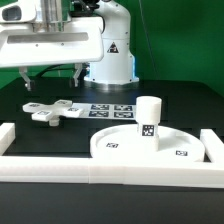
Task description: Assemble round table
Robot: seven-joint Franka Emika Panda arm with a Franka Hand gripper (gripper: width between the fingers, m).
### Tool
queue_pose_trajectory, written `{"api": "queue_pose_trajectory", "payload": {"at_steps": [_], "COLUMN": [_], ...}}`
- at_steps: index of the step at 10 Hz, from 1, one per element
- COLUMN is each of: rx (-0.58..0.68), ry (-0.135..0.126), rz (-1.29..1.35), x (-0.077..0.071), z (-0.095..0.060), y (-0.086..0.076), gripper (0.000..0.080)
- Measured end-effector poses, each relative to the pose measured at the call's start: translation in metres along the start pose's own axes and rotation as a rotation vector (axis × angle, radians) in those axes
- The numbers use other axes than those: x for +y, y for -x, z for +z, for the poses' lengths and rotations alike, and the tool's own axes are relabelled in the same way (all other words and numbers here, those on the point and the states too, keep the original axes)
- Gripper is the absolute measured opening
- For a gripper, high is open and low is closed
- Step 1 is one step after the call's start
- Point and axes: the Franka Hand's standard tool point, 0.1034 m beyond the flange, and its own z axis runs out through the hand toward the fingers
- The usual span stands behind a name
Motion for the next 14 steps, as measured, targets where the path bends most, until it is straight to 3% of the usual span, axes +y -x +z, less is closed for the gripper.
{"api": "queue_pose_trajectory", "payload": {"at_steps": [3, 4, 6, 7, 14], "rx": [-0.015, -0.012, -0.043, -0.050, -0.061], "ry": [-0.010, -0.003, -0.018, -0.022, -0.030], "rz": [0.003, -0.027, -0.037, -0.035, -0.054], "x": [0.000, 0.003, 0.002, 0.002, -0.002], "z": [0.004, 0.008, 0.022, 0.025, 0.032], "y": [0.008, 0.018, 0.046, 0.050, 0.049], "gripper": [0.0649, 0.0649, 0.0649, 0.0649, 0.0649]}}
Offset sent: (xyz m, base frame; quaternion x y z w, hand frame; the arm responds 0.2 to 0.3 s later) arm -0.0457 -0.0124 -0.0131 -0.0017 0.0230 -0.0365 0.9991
